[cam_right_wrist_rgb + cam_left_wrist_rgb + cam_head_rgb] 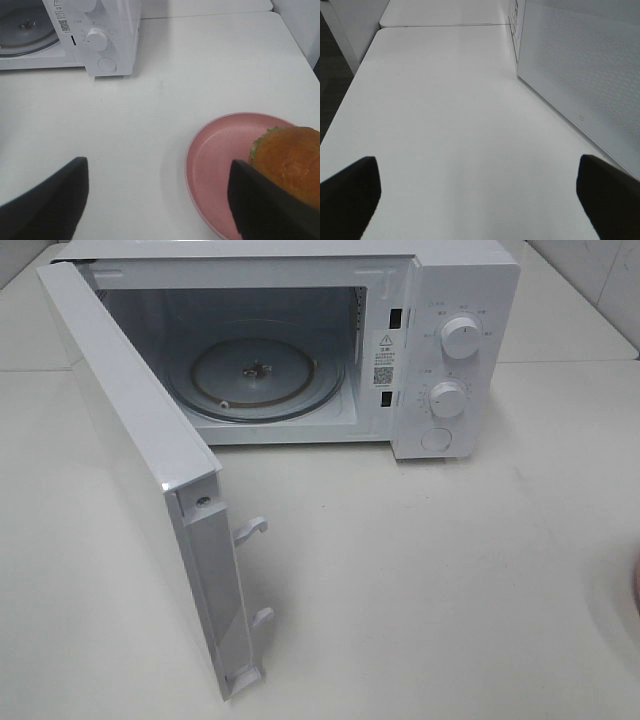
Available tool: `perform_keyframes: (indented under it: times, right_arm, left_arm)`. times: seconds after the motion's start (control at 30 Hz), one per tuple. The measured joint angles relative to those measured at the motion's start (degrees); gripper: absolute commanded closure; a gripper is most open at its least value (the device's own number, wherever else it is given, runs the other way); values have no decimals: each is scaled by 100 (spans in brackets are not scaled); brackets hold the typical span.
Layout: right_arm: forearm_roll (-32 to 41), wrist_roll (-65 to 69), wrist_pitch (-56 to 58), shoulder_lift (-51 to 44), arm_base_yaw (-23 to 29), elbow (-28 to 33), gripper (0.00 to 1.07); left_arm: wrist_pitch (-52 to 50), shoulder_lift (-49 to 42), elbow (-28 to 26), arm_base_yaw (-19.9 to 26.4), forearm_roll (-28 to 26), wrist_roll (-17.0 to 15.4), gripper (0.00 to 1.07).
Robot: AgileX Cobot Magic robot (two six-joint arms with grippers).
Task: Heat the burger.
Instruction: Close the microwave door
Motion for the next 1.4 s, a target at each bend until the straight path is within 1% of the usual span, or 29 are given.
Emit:
perform_keyframes:
  times: [0.2, 0.37, 1.4]
  right_arm:
    - [0, 0, 6, -372, -52, 0, 39]
    - [0, 0, 6, -378, -132, 0, 40]
    - [6, 0, 6, -378, -132, 0, 40]
  left_arm:
    - [0, 0, 0, 0, 0, 0, 6]
    - [0, 0, 0, 0, 0, 0, 6]
    - [0, 0, 0, 0, 0, 0, 6]
